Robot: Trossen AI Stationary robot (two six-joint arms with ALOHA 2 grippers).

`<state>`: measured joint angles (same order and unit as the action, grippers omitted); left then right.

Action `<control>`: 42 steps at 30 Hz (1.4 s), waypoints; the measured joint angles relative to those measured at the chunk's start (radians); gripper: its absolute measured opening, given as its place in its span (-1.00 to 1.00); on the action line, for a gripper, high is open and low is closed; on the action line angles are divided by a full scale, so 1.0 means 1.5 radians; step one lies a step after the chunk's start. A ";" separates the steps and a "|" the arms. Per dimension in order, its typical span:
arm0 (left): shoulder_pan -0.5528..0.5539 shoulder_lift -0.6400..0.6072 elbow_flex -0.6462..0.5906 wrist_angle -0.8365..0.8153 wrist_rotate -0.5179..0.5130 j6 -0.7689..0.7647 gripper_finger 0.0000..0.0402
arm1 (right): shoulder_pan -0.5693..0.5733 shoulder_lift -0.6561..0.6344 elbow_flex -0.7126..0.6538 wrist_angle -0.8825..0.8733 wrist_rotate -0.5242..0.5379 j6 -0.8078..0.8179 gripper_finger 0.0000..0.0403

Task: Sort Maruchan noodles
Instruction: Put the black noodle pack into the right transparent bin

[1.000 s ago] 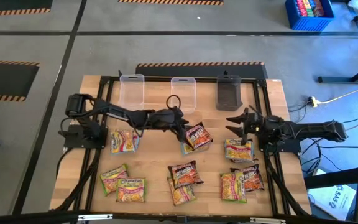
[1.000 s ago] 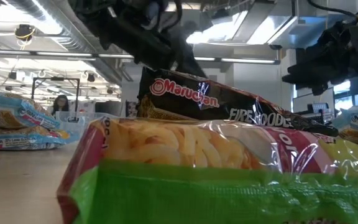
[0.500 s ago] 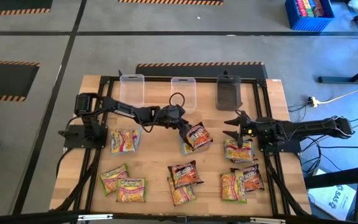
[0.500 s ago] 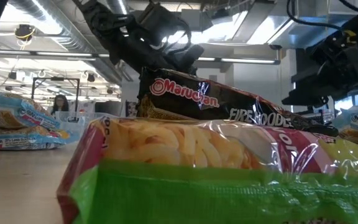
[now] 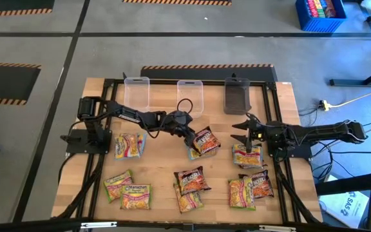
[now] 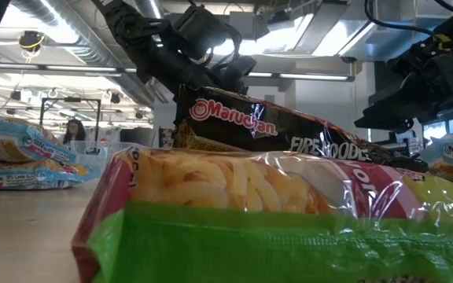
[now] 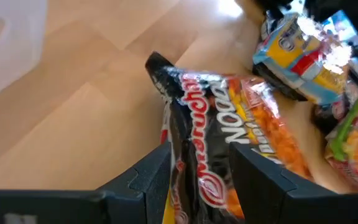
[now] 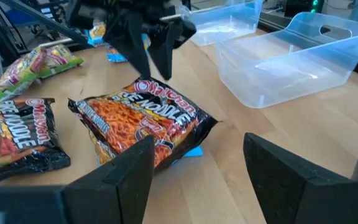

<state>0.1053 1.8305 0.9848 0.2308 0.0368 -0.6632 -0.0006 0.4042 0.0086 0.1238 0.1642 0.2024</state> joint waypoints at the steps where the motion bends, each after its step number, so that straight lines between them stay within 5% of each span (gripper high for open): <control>1: -0.001 0.003 -0.001 -0.008 -0.001 0.000 -0.22 | 0.000 0.000 0.000 0.000 0.000 0.000 0.13; 11: -0.007 0.042 -0.001 0.038 0.020 0.000 -0.27 | 0.000 0.000 0.000 0.001 0.006 0.002 0.13; 23: -0.007 0.042 -0.001 0.045 0.020 0.113 -0.96 | 0.000 0.000 0.000 0.002 0.014 0.002 0.13; 33: -0.019 0.026 -0.001 0.082 -0.009 0.215 -1.00 | 0.000 0.000 0.000 0.026 0.023 0.033 0.13; 42: -0.036 -0.016 0.000 0.091 -0.119 0.321 -1.00 | 0.000 0.026 0.000 0.060 0.025 0.087 0.29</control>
<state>0.0513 1.8064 0.9844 0.3679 -0.1415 -0.1813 -0.0002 0.4426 0.0086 0.2145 0.2019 0.3330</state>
